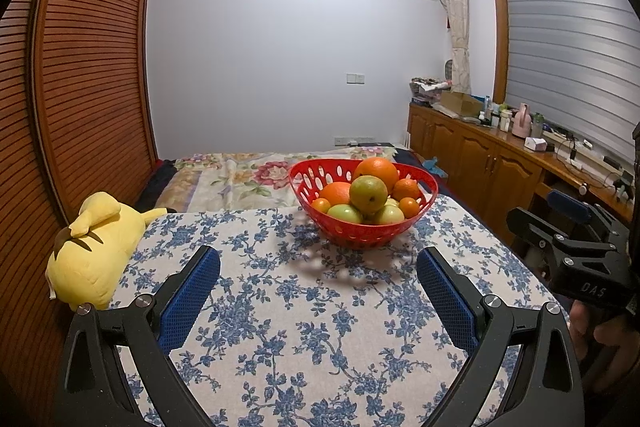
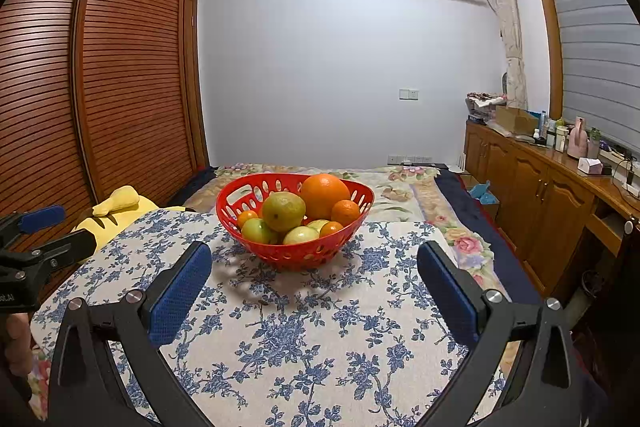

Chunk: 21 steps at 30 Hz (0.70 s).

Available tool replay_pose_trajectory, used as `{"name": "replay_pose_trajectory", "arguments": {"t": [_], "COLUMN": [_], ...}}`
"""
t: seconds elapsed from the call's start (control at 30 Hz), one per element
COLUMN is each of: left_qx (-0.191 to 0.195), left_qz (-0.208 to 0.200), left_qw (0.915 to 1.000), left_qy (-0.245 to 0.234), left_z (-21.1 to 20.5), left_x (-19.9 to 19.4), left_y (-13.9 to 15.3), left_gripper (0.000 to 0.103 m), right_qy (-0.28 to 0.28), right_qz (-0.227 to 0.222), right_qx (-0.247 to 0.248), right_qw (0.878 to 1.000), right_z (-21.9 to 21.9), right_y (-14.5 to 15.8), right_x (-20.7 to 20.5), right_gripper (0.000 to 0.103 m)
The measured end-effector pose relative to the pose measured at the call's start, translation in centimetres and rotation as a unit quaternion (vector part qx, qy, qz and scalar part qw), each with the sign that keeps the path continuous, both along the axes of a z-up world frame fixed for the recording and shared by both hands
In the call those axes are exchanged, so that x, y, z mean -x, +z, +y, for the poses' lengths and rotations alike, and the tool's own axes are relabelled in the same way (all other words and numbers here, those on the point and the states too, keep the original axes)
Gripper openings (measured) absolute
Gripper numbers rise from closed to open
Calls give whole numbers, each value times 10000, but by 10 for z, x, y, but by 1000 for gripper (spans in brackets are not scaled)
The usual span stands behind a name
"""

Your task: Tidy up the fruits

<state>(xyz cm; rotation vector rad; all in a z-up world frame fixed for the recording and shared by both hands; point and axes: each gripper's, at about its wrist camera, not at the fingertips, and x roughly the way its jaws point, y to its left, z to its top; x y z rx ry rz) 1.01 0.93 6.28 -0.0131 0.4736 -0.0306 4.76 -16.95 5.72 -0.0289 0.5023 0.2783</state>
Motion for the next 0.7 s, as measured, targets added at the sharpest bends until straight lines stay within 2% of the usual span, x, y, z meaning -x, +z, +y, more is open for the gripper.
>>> {"name": "replay_pose_trajectory", "arguments": {"t": [0.7], "left_qx": [1], "left_qz": [3], "left_qw": [10000], "left_qy": [18], "left_z": [1], "left_x": [0], "left_y": [0], "left_gripper": [99], "right_qy": [-10], "right_qz": [-3], "right_qx": [-2], "right_qw": [10000], "right_z": [-1], "right_y": [0], "right_x": [0], "right_gripper": [103]}}
